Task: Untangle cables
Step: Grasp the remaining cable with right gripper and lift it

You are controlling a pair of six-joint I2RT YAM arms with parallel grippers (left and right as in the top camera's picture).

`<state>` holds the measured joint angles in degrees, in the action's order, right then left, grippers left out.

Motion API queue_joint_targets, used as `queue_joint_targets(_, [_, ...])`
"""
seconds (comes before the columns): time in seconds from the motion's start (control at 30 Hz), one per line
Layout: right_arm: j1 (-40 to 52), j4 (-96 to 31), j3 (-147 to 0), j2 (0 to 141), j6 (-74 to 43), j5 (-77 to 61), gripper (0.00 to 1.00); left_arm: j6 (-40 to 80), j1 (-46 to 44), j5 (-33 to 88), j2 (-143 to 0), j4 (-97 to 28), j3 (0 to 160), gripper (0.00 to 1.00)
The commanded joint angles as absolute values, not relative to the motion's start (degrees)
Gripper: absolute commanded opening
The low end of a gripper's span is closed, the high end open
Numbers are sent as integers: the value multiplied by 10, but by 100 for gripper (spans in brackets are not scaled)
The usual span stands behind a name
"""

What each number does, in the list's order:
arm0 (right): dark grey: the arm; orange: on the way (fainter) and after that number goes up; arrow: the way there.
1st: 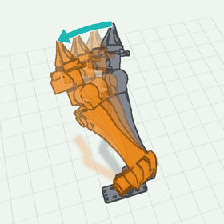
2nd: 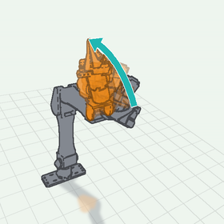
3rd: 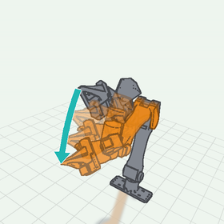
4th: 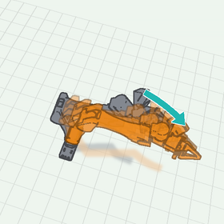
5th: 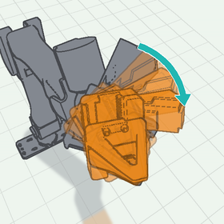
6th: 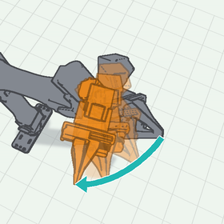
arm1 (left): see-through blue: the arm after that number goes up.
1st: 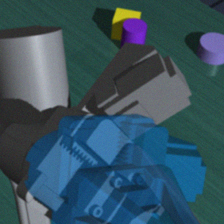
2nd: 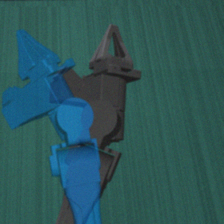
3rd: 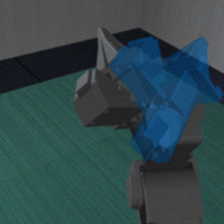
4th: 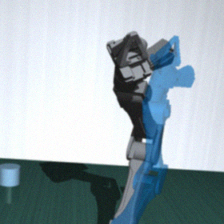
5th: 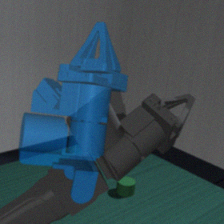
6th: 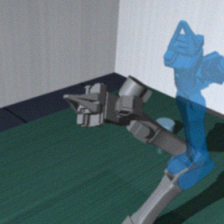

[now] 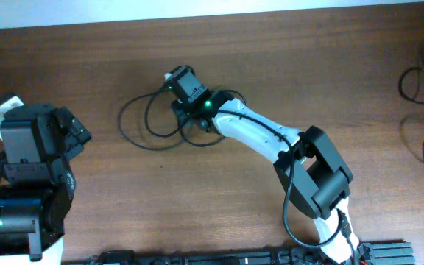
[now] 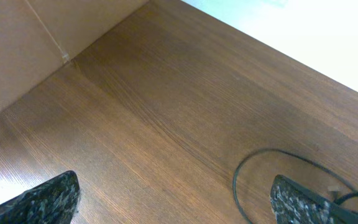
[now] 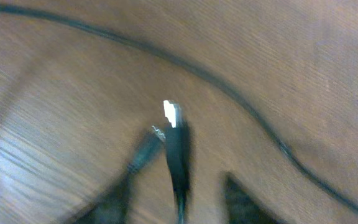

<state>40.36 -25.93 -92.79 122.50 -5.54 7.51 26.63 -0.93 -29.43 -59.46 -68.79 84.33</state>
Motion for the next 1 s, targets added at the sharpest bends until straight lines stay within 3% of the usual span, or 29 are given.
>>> queue_joint_targets(0.0, [394,-293,-933,1236,-49,66,99,267,-6,-304,-595,-688,844,99])
queue_joint_targets(0.07, [395,-332,-933,1227,-60,37,99,267,-6,-304,-595,-688,844,99])
queue_joint_targets(0.17, [422,-388,-932,1230,-131,-133,99,267,-6,-304,-595,-688,844,99])
queue_joint_targets(0.27, [458,-380,-932,1249,-204,-26,99,267,-6,-304,-595,-688,844,99])
queue_joint_targets(0.3, [469,-380,-932,1260,-263,17,80,267,-6,-304,-595,-688,844,99])
queue_joint_targets(0.4, [472,-386,-932,1285,-299,46,77,267,-6,-305,-595,-688,844,99])
queue_joint_targets(0.43, [472,-388,-932,1290,-305,46,63,267,-6,-304,-595,-688,844,99])
queue_joint_targets(0.5, [472,-402,-932,1300,-305,47,10,267,-6,-304,-595,-688,844,99])
queue_joint_targets(0.53, [472,-409,-932,1305,-305,48,4,267,-6,-304,-595,-688,844,99])
queue_joint_targets(0.73, [418,-540,-988,1258,-176,119,4,267,-6,-304,-595,-688,844,99])
queue_joint_targets(0.97, [119,-569,-1046,1151,-33,123,4,267,-6,-304,-595,-688,844,99])
